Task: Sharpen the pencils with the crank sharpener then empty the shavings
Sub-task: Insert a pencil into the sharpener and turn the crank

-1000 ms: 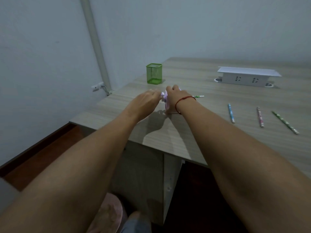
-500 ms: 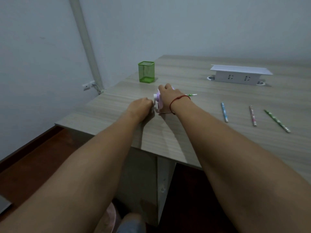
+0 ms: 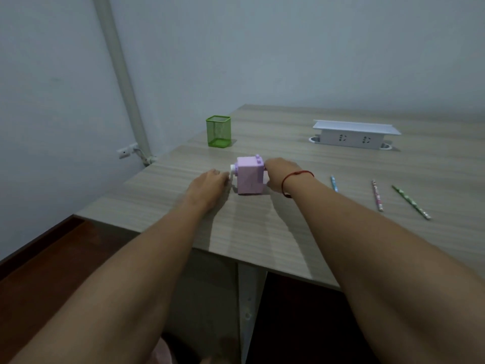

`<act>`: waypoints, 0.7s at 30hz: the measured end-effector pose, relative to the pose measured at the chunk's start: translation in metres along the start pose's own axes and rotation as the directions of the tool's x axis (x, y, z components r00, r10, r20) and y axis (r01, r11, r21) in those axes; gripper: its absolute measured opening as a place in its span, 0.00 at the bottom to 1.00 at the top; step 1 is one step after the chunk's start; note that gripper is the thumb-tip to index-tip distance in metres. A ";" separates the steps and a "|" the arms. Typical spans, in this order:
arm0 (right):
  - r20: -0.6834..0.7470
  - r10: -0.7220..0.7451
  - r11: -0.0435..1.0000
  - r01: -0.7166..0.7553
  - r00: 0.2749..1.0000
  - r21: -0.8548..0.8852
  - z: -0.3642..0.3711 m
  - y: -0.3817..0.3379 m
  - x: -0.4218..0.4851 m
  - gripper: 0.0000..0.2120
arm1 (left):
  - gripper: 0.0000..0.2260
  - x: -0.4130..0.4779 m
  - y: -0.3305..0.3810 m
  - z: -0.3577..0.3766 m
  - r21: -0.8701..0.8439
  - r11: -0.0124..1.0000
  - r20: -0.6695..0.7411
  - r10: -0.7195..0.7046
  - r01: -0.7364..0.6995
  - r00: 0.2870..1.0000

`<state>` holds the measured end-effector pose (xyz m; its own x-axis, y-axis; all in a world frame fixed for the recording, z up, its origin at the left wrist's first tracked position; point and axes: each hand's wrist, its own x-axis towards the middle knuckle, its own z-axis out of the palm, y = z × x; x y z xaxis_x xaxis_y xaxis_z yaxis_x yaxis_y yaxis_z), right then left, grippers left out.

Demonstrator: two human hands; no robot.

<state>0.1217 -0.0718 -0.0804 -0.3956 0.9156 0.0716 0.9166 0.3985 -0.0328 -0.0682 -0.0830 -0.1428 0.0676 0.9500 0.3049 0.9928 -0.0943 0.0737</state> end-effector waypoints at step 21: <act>-0.172 -0.126 0.960 0.076 0.977 -0.269 -0.005 0.003 -0.008 0.14 | 0.15 0.031 0.052 -0.013 -0.449 0.890 -0.124 -0.143 0.073 0.982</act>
<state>0.1282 -0.0778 -0.0764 -0.4916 0.8355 0.2455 0.8657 0.4382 0.2421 -0.0157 -0.0624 -0.1170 -0.0882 0.9094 0.4064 0.8446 -0.1480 0.5145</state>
